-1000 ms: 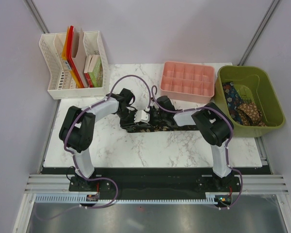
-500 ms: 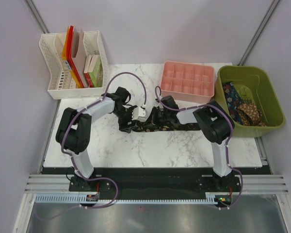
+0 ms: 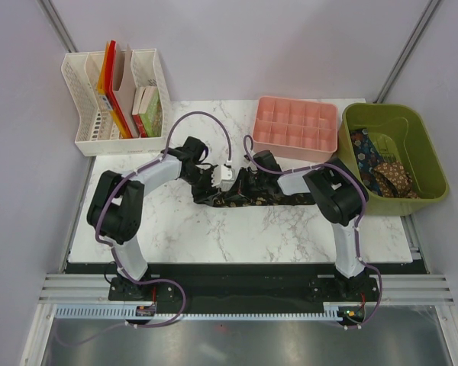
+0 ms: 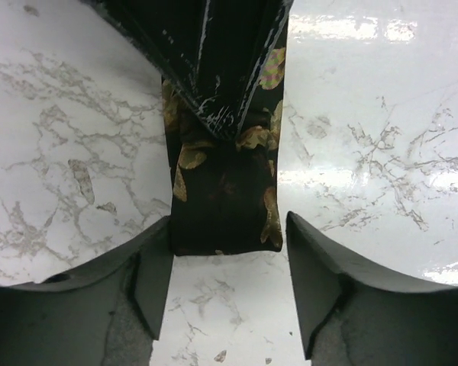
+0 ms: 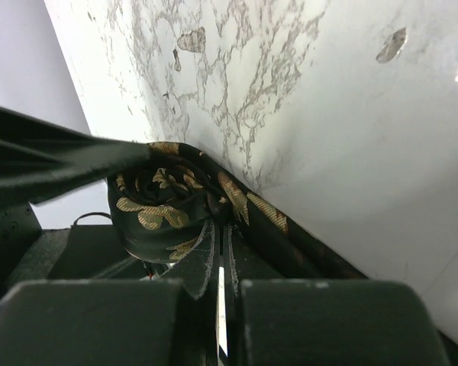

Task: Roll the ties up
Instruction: Roll the tie at the center of the board.

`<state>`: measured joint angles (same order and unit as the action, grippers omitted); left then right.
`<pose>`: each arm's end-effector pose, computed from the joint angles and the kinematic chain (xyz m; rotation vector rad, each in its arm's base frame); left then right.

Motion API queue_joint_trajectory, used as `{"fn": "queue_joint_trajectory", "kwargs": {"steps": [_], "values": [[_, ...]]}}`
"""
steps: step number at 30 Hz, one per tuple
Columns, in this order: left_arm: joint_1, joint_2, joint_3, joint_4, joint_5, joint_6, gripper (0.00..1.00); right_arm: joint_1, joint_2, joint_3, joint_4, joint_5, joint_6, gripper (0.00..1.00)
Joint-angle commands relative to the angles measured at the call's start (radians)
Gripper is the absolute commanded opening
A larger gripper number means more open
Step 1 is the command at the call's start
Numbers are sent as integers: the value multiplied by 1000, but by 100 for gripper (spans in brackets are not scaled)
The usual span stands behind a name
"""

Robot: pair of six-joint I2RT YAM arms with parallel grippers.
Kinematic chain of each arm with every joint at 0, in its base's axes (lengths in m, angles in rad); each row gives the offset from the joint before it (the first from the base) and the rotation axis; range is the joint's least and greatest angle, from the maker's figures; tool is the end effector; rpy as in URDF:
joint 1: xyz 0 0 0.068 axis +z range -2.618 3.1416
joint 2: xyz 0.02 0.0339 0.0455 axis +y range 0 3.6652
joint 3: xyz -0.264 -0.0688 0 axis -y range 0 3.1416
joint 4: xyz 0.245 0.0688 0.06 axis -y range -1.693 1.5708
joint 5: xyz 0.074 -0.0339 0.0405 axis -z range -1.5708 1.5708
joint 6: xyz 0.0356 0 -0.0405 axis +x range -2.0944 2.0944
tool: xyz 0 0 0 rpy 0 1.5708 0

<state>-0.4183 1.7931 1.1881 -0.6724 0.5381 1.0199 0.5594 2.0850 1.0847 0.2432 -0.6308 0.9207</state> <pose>0.3070 -0.1564 0.1809 1.8255 1.9214 -0.5815 0.3341 0.2340 0.0990 0.1076 2.6260 1.3833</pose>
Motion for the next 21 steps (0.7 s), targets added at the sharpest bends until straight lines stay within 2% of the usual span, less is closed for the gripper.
{"fn": "queue_joint_trajectory", "kwargs": {"steps": [1, 3, 4, 6, 17, 21], "values": [[-30, 14, 21, 17, 43, -50, 54, 19, 67, 6, -35, 82, -2, 0], [-40, 5, 22, 10, 39, -52, 44, 30, 76, 17, -21, 86, 16, 0], [-43, -1, 28, -2, 39, -55, 35, 39, 78, 20, -12, 88, 27, 0], [-46, -9, 39, -12, 39, -63, 29, 56, 86, 27, 18, 88, 58, 0], [-118, 55, 88, -13, 7, -124, 29, 109, 104, 38, 106, 94, 148, 0], [-134, 92, 56, -21, -47, -101, 29, 93, 90, 38, 96, 57, 141, 12]]}}
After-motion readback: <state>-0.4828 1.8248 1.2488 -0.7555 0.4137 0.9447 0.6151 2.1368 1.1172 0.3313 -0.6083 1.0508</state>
